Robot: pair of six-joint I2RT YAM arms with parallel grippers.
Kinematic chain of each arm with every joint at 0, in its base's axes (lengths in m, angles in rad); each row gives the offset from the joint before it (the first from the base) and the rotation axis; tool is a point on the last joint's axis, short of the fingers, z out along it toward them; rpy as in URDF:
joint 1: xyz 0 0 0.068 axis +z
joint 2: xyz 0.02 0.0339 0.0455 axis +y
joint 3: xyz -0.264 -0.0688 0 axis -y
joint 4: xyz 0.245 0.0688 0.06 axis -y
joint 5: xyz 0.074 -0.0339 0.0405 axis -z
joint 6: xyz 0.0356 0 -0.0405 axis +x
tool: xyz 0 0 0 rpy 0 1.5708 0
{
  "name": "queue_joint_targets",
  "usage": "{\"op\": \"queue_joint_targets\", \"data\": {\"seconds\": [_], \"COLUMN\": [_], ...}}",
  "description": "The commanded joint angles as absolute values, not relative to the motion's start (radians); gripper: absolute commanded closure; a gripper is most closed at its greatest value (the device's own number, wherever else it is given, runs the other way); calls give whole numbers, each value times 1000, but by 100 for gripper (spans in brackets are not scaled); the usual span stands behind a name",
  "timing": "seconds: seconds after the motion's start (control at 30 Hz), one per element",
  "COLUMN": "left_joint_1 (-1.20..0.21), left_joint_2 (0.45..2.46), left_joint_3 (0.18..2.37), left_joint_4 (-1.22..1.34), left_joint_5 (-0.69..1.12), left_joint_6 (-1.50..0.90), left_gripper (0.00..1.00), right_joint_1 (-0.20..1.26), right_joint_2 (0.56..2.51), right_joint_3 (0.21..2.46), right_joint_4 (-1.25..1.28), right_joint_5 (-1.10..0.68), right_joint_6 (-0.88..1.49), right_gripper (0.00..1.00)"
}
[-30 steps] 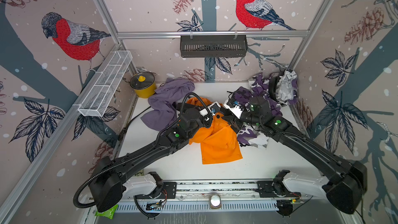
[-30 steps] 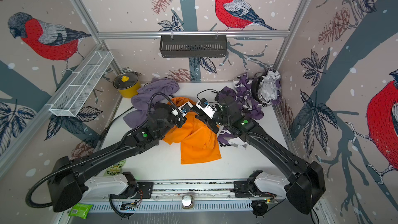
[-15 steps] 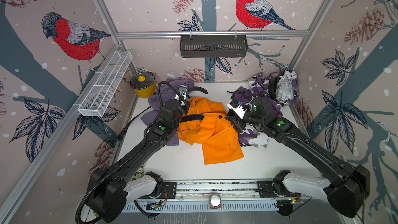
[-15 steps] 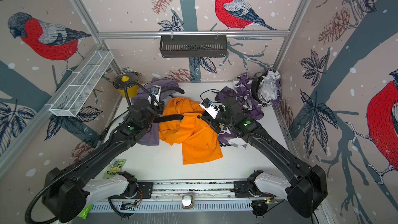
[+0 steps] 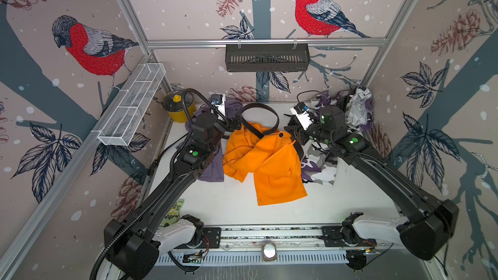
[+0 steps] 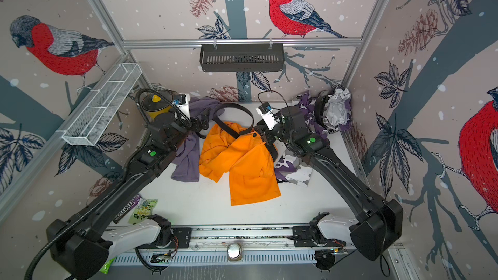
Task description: Remove the belt from the trousers
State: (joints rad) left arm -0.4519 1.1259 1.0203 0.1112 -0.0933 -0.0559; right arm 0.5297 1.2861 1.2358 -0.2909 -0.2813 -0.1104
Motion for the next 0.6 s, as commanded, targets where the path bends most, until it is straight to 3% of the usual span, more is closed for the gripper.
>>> {"op": "queue_joint_targets", "data": {"seconds": [0.0, 0.1, 0.23, 0.43, 0.5, 0.57], "left_joint_1": [-466, -536, -653, -701, -710, -716], "left_joint_2": [1130, 1173, 1293, 1471, 1545, 1634], "left_joint_3": [964, 858, 791, 789, 836, 887], "left_joint_4": [181, 326, 492, 658, 600, 523], "left_joint_5": [220, 356, 366, 432, 477, 517], "left_joint_6": [-96, -165, -222, -250, -248, -246], "left_gripper": [2, 2, 1, 6, 20, 43], "right_joint_1": [528, 527, 531, 535, 535, 534], "right_joint_2": [1324, 1360, 1380, 1375, 1371, 1368], "right_joint_3": [1304, 1354, 1375, 1382, 1389, 1397], "right_joint_4": [-276, -276, -263, -270, -273, -269], "right_joint_5": [-255, -273, -306, -301, -290, -288], "right_joint_6": [-32, 6, 31, 49, 51, 53], "right_gripper": [97, 98, 97, 98, 97, 98]}}
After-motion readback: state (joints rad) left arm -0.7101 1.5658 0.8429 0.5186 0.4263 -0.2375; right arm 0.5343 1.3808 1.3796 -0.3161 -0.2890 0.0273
